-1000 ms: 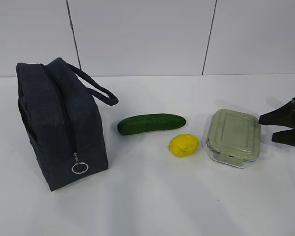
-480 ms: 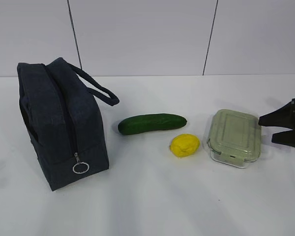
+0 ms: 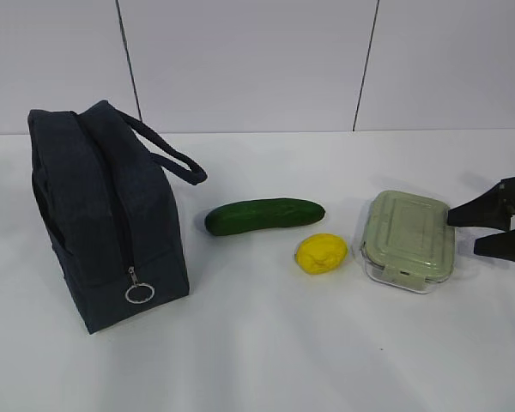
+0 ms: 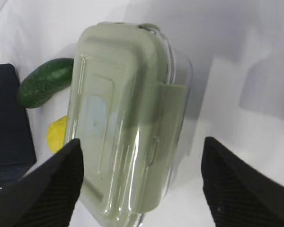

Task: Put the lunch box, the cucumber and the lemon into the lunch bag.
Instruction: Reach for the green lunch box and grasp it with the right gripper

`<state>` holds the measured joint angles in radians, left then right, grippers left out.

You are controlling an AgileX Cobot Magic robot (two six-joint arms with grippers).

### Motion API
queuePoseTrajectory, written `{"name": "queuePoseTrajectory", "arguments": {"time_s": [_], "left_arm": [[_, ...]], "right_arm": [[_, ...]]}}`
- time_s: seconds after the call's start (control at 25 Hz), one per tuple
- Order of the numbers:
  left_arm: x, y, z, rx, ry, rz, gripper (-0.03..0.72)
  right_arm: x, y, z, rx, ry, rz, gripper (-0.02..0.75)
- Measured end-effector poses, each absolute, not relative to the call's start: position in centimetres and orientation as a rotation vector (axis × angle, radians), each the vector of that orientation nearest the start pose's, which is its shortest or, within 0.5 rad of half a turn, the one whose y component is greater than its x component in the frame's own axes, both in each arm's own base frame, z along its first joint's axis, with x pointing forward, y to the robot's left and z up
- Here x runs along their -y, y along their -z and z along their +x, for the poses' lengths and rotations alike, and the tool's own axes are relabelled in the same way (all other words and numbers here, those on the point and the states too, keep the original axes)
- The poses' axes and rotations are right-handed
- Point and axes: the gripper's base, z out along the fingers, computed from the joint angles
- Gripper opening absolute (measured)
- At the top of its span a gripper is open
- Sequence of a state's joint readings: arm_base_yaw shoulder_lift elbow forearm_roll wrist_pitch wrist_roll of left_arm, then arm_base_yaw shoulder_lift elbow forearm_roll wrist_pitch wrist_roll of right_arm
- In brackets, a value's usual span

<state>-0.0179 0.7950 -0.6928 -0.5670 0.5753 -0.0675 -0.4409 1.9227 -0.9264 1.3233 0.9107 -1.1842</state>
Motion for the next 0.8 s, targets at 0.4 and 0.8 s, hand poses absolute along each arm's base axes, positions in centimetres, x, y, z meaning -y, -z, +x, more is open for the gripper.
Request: {"name": "queuePoseTrajectory", "arguments": {"time_s": [0.4, 0.8], "left_arm": [[3.1, -32.3, 20.7, -2.068, 0.777, -0.587, 0.534], [3.1, -31.7, 21.5, -2.077, 0.788, -0.626, 0.534]], "right_arm": [[6.3, -13.3, 33.1, -2.438, -0.944, 0.318, 0.591], [6.2, -12.7, 33.4, -2.418, -0.992, 0.395, 0.59]]}}
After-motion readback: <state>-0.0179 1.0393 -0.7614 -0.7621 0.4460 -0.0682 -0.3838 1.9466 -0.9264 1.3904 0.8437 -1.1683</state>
